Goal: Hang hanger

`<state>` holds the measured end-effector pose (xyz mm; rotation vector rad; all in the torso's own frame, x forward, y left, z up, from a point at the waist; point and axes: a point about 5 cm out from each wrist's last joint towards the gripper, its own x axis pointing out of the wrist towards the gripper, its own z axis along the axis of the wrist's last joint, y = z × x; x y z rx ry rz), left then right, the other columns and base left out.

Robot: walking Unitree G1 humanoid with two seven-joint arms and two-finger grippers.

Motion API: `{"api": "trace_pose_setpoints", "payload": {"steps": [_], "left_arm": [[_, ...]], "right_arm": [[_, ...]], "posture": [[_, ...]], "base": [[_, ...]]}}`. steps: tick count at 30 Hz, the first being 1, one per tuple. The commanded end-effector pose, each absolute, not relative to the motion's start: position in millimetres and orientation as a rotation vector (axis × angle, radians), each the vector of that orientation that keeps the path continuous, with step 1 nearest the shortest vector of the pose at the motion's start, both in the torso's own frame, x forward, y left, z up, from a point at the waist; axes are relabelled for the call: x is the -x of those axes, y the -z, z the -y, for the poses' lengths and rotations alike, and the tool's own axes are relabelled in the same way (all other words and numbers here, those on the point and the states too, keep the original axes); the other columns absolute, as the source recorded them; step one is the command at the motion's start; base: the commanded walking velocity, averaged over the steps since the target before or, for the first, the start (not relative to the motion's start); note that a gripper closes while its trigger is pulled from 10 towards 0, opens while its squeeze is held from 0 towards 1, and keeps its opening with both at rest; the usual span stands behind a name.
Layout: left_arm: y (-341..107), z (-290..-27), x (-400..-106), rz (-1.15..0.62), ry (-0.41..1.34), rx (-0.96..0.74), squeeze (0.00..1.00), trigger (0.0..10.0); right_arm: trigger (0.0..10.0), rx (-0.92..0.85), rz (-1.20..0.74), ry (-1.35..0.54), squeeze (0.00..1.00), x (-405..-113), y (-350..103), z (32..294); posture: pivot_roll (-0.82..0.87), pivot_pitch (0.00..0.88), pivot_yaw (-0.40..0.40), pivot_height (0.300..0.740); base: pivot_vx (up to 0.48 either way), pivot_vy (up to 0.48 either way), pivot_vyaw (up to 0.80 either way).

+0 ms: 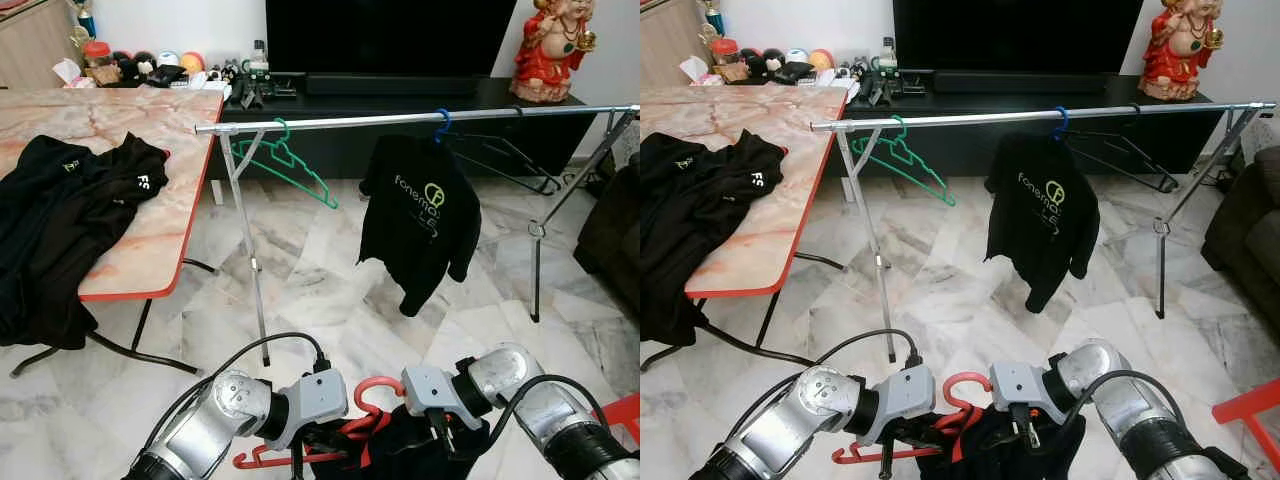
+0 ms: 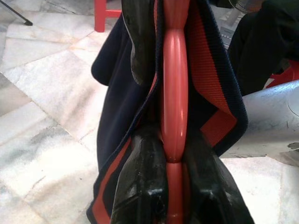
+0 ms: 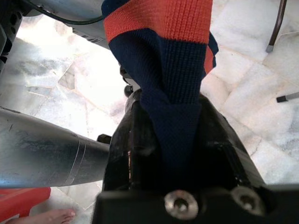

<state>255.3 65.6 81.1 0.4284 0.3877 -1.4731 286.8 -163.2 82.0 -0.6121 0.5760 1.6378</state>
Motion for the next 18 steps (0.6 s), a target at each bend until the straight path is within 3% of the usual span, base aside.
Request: {"api": "trace_pose_setpoints", "payload": {"steps": [1, 13, 14, 18], "left_arm": [[-96, -58, -262, -0.308, 1.481, -0.441, 0.00, 10.0], [-99, -61, -267, -0.301, 1.483, -0.469, 0.00, 10.0], [-97, -63, -263, -0.330, 1.510, -0.459, 1.00, 10.0], [-96, -72, -267, -0.355, 1.486, -0.486, 1.00, 10.0]], "right_arm": [[0.0, 0.623, -0.567, -1.657, 0.00, -286, -81, 159], [0.0, 0.637, -0.592, -1.655, 0.00, -285, -79, 164], [0.0, 0.649, -0.602, -1.652, 0.00, -285, -77, 166], [0.0, 0.687, -0.632, -1.633, 0.00, -284, -73, 172]], "posture": [[0.06, 0.096, -0.052, 0.740], [0.06, 0.099, -0.055, 0.740], [0.05, 0.097, -0.055, 0.740], [0.06, 0.089, -0.057, 0.740]], "base": [[0.000, 0.000, 0.00], [0.000, 0.000, 0.00], [0.000, 0.000, 0.00], [0.000, 0.000, 0.00]]}}
